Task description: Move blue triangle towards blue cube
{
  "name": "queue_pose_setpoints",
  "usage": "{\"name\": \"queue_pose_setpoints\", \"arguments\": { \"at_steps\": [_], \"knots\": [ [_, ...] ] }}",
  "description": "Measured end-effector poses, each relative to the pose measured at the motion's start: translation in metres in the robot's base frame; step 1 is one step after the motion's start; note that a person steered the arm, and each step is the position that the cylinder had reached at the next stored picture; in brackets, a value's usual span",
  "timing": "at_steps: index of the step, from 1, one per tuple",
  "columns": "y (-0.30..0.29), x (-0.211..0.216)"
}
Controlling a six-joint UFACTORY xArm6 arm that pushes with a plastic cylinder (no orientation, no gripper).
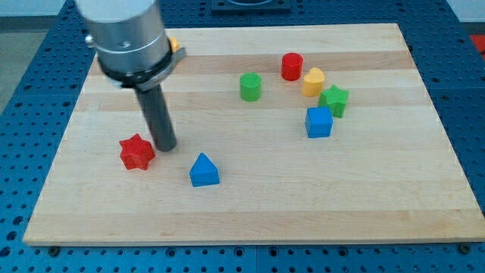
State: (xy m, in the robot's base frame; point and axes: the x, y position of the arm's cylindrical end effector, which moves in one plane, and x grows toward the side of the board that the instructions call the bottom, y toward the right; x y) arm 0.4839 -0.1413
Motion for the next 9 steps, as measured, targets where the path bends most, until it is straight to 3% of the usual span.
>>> {"name": "queue_pose_setpoints", "arguments": {
  "at_steps": [4,6,9],
  "knots": [
    [0.004,0.074],
    [0.063,0.069],
    [0.085,0.063]
  ]
}}
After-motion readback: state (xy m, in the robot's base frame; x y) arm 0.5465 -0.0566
